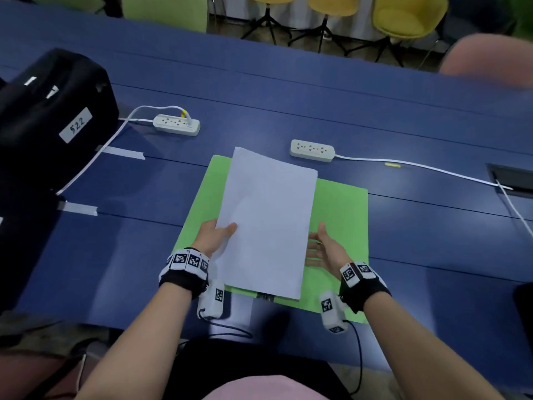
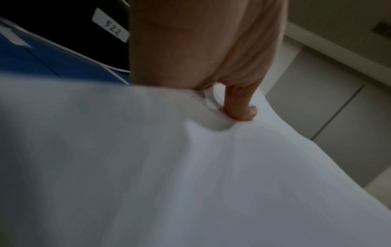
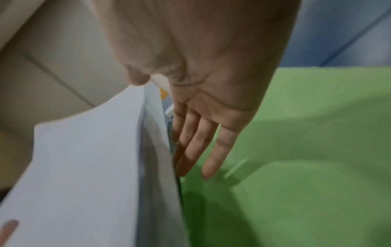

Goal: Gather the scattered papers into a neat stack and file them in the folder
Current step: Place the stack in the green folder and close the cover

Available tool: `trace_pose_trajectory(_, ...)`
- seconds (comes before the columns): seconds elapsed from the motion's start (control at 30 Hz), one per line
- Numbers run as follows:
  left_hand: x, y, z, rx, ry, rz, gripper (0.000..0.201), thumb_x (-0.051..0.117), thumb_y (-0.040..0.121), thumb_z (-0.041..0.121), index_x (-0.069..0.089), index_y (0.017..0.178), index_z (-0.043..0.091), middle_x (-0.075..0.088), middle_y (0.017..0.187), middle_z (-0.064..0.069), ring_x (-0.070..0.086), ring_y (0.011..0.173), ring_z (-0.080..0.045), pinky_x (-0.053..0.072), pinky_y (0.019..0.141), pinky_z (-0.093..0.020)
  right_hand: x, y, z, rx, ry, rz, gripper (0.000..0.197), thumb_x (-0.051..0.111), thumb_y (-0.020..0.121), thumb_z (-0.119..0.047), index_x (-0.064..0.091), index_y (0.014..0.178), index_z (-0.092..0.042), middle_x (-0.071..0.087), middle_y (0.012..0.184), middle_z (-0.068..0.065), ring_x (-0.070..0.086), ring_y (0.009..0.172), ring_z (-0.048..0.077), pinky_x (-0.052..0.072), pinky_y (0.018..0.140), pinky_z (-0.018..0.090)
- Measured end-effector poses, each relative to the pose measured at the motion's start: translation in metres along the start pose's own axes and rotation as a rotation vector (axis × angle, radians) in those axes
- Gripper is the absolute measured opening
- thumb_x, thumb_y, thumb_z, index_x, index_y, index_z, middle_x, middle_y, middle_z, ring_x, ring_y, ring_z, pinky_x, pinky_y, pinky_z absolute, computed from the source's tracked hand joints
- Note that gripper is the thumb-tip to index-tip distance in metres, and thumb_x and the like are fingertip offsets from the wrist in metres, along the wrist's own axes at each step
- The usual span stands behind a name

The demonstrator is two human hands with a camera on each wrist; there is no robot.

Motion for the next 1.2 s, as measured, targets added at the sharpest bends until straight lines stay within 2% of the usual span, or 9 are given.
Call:
trace_pose_trajectory(0.2,0.04,0.001,0.0,-0.007,-0.019,-0.132,0.041,0.062,0.091,0.015,0.054,0.128,0.0,0.062,0.124,-0.011,0.062,0.11,-0.026,0.047,0.096,-0.037,0.005,-0.013,0.016,-0.077,0.322,0.02,0.058,0.072,0.076,-0.019,0.053,0.129,-0.004,0.063,0.127,0.014,0.066,0.106,0.027,0.055,0.09,0.04)
trace_pose_trajectory(0.4,0.061,0.008,-0.011,0.016,0.152,-0.134,0.037,0.063,0.09,0.022,0.06,0.12,0.0,0.064,0.118,-0.011,0.062,0.107,-0.025,0.047,0.098,-0.037,-0.02,-0.012,0.027,-0.062,0.249,0.183,0.038,0.059,0.09,-0.003,0.053,0.128,-0.002,0.061,0.125,0.014,0.061,0.106,0.031,0.047,0.097,0.047)
trace_pose_trajectory(0.5,0.029,0.023,-0.016,-0.001,0.254,0.128,0.034,0.068,0.085,0.025,0.063,0.112,0.004,0.065,0.117,-0.014,0.061,0.108,-0.029,0.048,0.096,-0.036,-0.043,-0.013,0.029,-0.068,0.196,0.285,0.036,0.058,0.091,-0.002,0.053,0.127,-0.003,0.062,0.118,0.01,0.063,0.093,0.026,0.048,0.089,0.039)
trace_pose_trajectory(0.63,-0.047,0.029,-0.028,-0.165,0.602,0.473,0.091,0.081,0.064,0.048,0.04,0.135,0.008,0.039,0.141,-0.02,0.037,0.131,-0.038,0.035,0.106,-0.05,-0.079,-0.011,0.037,-0.05,0.124,0.415,0.04,0.059,0.09,-0.001,0.052,0.129,-0.001,0.06,0.125,0.012,0.059,0.1,0.028,0.047,0.095,0.043)
trace_pose_trajectory(0.73,-0.065,0.026,-0.044,-0.237,0.761,0.443,0.145,0.087,0.045,0.056,0.0,0.151,0.01,0.019,0.155,-0.014,0.021,0.142,-0.036,0.023,0.11,-0.062,-0.093,-0.008,0.038,-0.008,0.015,0.5,0.04,0.061,0.089,-0.002,0.054,0.128,0.0,0.061,0.125,0.018,0.058,0.096,0.028,0.048,0.091,0.041)
trace_pose_trajectory(0.8,-0.062,0.027,-0.053,-0.264,0.867,0.443,0.152,0.089,0.043,0.055,-0.01,0.151,0.015,0.018,0.154,-0.012,0.019,0.142,-0.034,0.021,0.109,-0.066,-0.095,-0.007,0.036,0.028,-0.047,0.526,0.038,0.061,0.088,-0.003,0.056,0.126,0.0,0.062,0.124,0.018,0.059,0.095,0.029,0.047,0.086,0.037)
trace_pose_trajectory(0.97,-0.063,0.027,-0.054,-0.421,0.955,0.426,0.14,0.09,0.042,0.051,0.005,0.148,0.017,0.032,0.142,-0.021,0.028,0.134,-0.038,0.033,0.107,-0.053,-0.085,-0.005,0.034,0.106,-0.162,0.509,0.042,0.059,0.089,-0.005,0.052,0.13,0.001,0.058,0.131,0.017,0.056,0.118,0.035,0.042,0.091,0.033)
trace_pose_trajectory(1.1,-0.069,0.026,-0.049,-0.38,0.877,0.388,0.109,0.094,0.048,0.03,0.026,0.132,0.014,0.041,0.132,-0.021,0.046,0.122,-0.039,0.044,0.096,-0.048,-0.082,-0.001,0.035,0.121,-0.254,0.554,0.046,0.064,0.085,-0.011,0.054,0.13,-0.004,0.058,0.131,0.015,0.055,0.12,0.034,0.042,0.104,0.04)
trace_pose_trajectory(1.2,-0.073,0.022,-0.04,-0.339,0.973,0.333,0.077,0.089,0.055,0.026,0.047,0.117,0.006,0.05,0.126,-0.017,0.054,0.112,-0.033,0.05,0.088,-0.04,-0.085,0.004,0.034,0.107,-0.272,0.572,0.04,0.064,0.083,-0.009,0.06,0.123,-0.006,0.063,0.125,0.015,0.059,0.114,0.033,0.046,0.101,0.042)
Point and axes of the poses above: each hand's wrist, its own y-axis towards the middle knuckle, its own x-axis out of the palm, z = x × y, the point moved 4 cm from there along y, towards the middle knuckle
